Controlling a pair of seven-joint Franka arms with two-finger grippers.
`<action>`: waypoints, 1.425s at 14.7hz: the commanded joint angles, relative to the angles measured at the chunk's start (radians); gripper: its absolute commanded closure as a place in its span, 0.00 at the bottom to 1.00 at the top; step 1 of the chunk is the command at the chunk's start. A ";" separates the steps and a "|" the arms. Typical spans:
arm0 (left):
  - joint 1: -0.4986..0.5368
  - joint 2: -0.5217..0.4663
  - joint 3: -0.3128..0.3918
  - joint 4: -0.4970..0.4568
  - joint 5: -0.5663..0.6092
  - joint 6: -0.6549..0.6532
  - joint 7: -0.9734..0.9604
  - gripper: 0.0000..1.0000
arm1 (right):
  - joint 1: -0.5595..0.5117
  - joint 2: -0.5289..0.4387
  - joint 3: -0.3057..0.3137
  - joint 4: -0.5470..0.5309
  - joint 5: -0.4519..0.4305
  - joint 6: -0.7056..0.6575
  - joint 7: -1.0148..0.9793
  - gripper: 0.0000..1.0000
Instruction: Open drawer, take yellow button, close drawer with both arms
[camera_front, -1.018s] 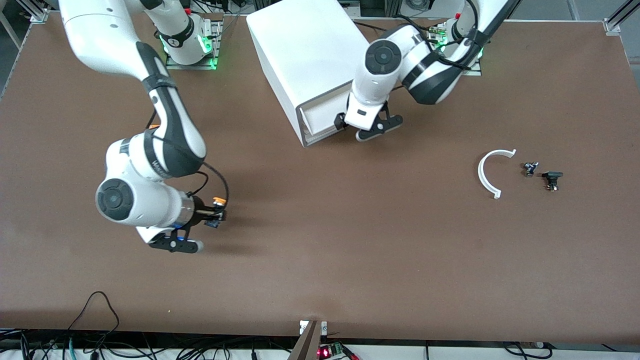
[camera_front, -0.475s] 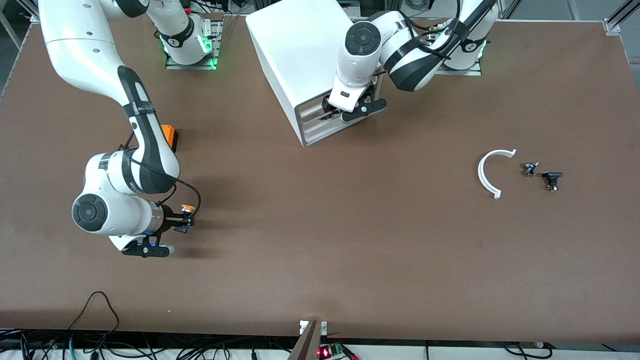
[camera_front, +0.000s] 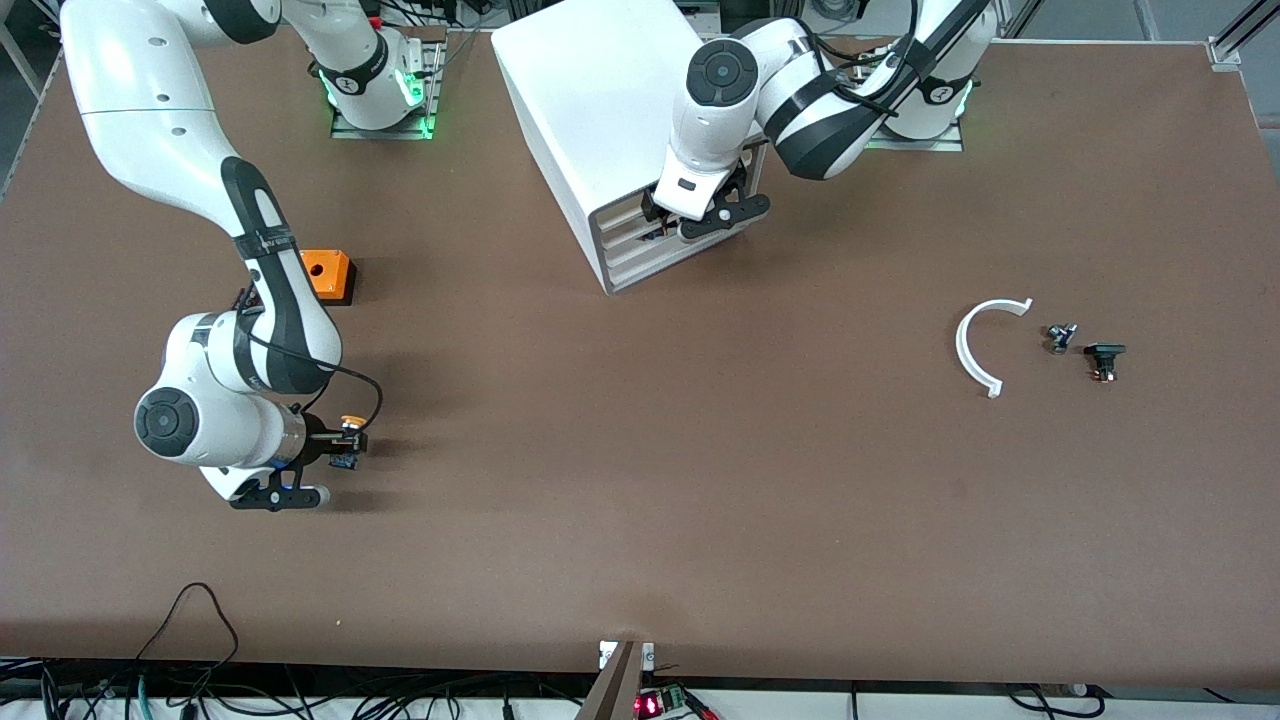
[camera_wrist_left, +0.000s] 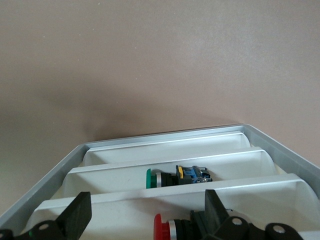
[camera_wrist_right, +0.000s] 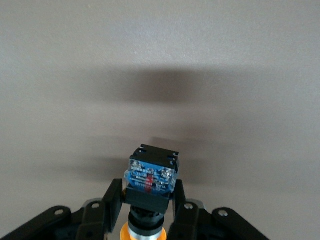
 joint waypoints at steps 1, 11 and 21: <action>-0.007 -0.007 -0.022 0.006 0.009 -0.009 -0.028 0.00 | -0.029 -0.002 0.014 -0.022 -0.014 0.032 -0.055 1.00; 0.129 -0.030 -0.005 0.274 0.196 -0.295 0.036 0.00 | -0.044 0.008 0.012 -0.028 -0.014 0.047 -0.053 0.21; 0.240 -0.133 0.291 0.496 0.095 -0.500 0.977 0.00 | -0.038 -0.172 -0.002 -0.086 -0.020 -0.034 0.013 0.01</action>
